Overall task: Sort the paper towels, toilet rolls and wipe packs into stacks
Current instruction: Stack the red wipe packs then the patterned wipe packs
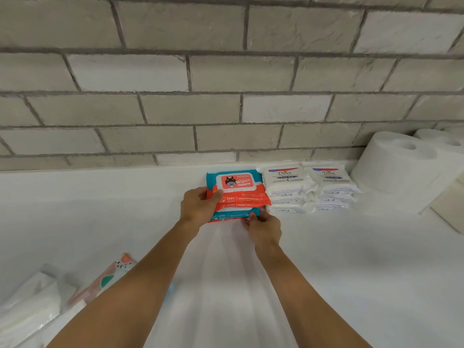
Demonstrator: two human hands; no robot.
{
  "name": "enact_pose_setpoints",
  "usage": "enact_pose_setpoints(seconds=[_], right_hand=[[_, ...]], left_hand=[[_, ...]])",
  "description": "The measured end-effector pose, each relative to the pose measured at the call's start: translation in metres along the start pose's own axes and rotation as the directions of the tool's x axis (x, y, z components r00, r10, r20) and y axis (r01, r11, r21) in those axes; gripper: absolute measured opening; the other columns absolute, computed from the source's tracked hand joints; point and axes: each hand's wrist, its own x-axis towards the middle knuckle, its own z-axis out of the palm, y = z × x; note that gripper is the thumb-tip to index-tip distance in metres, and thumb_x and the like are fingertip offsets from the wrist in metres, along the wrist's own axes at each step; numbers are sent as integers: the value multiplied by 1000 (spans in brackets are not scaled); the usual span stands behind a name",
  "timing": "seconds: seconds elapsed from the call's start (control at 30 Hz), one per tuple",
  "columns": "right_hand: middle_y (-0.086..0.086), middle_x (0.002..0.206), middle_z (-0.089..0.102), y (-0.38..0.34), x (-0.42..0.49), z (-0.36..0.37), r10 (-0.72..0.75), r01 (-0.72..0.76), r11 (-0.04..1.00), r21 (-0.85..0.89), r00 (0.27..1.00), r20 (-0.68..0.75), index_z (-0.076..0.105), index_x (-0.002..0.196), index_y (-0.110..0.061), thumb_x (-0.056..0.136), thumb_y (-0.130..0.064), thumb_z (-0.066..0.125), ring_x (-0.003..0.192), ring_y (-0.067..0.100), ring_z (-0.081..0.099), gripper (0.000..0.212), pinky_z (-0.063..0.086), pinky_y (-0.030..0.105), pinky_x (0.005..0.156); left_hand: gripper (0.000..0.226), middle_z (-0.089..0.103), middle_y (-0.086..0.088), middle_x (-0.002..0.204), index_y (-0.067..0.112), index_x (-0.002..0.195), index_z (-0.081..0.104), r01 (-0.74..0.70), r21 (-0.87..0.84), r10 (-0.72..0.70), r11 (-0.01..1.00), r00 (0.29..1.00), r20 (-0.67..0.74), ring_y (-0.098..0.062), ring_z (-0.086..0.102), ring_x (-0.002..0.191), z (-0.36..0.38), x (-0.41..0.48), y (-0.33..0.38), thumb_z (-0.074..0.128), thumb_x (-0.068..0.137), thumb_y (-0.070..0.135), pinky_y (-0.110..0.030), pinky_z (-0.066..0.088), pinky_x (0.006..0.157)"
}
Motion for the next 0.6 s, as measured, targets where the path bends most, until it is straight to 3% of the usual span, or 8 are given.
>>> enact_pose_setpoints(seconds=[0.23,0.3,0.4,0.6], right_hand=[[2,96,73,-2,2,-4,0,4,997,74,999,-52,70,99,-16,91,-18,67,86,22,73,8,59,43,86],[4,96,73,-2,2,-4,-21,27,997,71,997,-81,67,91,-21,91,-21,67,84,22,73,1,59,42,84],[2,98,70,-2,0,-7,-49,60,996,71,987,-150,56,85,-30,89,-23,70,86,22,72,16,59,40,84],[0,110,63,-2,-8,-8,-42,48,998,29,980,-196,51,101,-29,86,-25,72,95,26,69,26,59,47,83]], left_hand=[[58,65,-1,126,21,134,52,32,-88,-30,996,999,28,-14,65,88,-1,2,-8,58,87,55,-17,49,58],[63,59,-3,133,19,142,43,84,-138,-82,987,996,21,-13,58,91,-1,3,-11,56,90,52,-20,48,63],[68,58,-6,135,19,145,40,158,-201,-155,967,987,31,-16,59,95,0,5,-14,56,89,53,-25,49,69],[66,62,-5,129,21,143,42,198,-257,-193,946,980,47,-21,66,99,0,10,-17,57,88,55,-31,55,72]])
